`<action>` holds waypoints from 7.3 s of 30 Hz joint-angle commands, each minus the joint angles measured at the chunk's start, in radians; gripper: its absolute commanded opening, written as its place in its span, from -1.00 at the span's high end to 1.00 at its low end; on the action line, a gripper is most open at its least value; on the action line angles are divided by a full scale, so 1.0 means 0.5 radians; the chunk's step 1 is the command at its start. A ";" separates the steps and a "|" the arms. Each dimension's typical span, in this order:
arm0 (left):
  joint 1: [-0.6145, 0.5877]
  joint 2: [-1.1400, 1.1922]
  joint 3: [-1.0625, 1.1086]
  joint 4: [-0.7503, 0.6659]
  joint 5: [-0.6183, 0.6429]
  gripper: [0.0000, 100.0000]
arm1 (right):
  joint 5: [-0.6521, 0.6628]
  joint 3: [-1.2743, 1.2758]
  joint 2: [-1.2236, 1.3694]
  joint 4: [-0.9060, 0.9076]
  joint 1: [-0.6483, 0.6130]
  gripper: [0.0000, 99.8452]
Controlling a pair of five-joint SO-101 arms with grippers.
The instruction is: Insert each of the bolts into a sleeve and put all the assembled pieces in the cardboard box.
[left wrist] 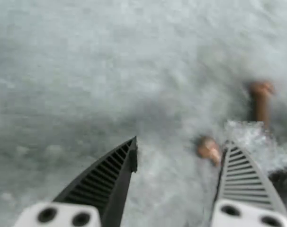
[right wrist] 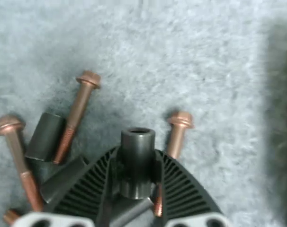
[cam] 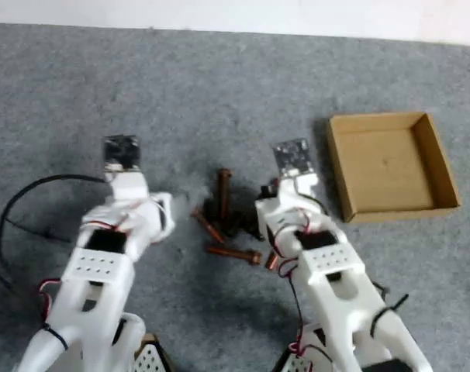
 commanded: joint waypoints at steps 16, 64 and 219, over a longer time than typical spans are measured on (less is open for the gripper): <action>0.735 0.002 0.250 -0.150 0.028 0.47 | 0.018 0.176 -0.373 -0.051 0.048 0.99; 0.431 1.407 -0.891 0.466 0.316 0.48 | 0.018 0.226 -0.370 -0.057 0.048 0.99; 0.275 -2.048 0.895 -0.224 0.227 0.99 | 0.359 0.342 -0.394 -0.229 -0.400 0.99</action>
